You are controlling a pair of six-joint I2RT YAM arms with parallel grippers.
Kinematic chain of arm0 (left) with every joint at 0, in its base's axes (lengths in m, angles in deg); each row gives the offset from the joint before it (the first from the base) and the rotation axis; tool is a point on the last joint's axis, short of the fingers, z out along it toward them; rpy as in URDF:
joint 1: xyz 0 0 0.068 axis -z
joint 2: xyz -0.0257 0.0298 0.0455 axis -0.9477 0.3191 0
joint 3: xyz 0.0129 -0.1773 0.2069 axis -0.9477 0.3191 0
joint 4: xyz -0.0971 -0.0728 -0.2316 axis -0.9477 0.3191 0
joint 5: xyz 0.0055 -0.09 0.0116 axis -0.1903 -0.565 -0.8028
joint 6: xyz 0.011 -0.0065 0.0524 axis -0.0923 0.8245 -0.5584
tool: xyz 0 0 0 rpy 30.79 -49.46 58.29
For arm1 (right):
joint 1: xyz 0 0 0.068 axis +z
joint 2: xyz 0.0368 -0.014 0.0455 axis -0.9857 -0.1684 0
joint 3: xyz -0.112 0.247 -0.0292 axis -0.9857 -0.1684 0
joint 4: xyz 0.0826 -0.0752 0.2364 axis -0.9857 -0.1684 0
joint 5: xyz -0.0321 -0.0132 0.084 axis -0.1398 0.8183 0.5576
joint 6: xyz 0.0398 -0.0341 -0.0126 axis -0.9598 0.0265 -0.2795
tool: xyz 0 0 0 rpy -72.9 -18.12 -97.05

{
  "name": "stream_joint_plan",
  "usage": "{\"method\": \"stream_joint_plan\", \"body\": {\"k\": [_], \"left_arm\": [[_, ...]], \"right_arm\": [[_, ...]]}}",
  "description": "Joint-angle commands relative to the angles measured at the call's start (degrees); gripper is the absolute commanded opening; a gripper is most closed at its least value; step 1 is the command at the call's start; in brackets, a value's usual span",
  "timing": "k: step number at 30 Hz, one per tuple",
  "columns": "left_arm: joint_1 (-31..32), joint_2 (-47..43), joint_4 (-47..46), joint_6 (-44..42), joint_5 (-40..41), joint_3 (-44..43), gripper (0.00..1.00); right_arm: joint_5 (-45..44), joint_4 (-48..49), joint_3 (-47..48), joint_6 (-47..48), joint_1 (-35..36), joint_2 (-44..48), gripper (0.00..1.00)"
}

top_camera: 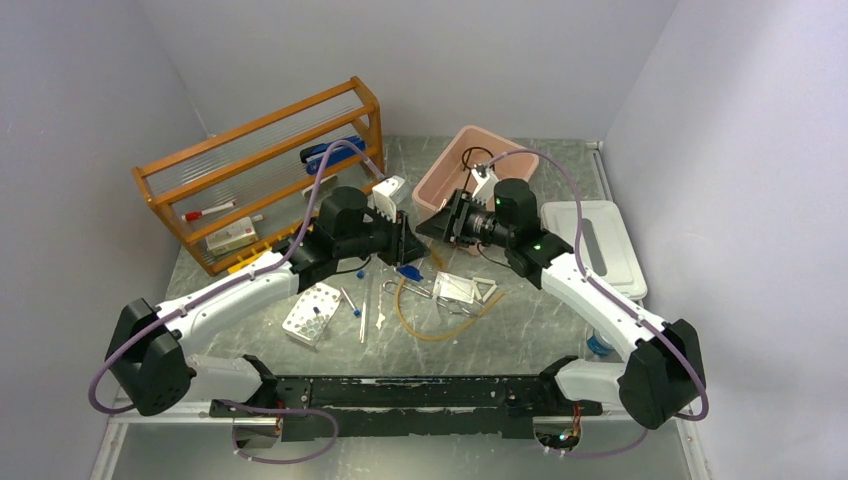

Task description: Organize the chemistry lab equipment

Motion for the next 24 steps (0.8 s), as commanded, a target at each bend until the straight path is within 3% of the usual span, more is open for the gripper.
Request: {"method": "stream_joint_plan", "body": {"k": [1, 3, 5, 8, 11, 14, 24], "left_arm": [[0.39, 0.10, -1.01, 2.12, 4.10, -1.74, 0.05], [0.42, 0.22, -0.92, 2.39, 5.04, -1.71, 0.05], [0.42, 0.43, -1.48, 2.62, 4.58, -1.65, 0.05], [0.42, 0.27, -1.27, 2.50, 4.96, -1.73, 0.29], [0.37, -0.96, 1.45, 1.00, 8.04, -2.57, 0.54], [0.24, -3.88, 5.21, -0.81, 12.91, -3.46, 0.69], [0.16, -16.04, 7.45, -6.86, 19.89, -0.32, 0.82]], "right_arm": [[-5.36, 1.88, -1.93, -3.22, 0.64, 1.60, 0.45], [-5.46, 1.93, -2.15, -3.75, 0.70, 1.79, 0.44], [-5.48, 1.91, -2.38, -4.44, 0.75, 1.63, 0.36], [-5.64, 1.52, -1.55, -4.83, 0.69, 0.62, 0.19], [-7.78, -3.13, 2.23, -2.51, 0.50, -0.94, 0.13], [-11.56, -9.92, 8.45, 2.39, -0.83, -2.82, 0.12], [-19.31, -23.93, 25.71, 11.18, -14.56, -10.99, 0.12]]}}
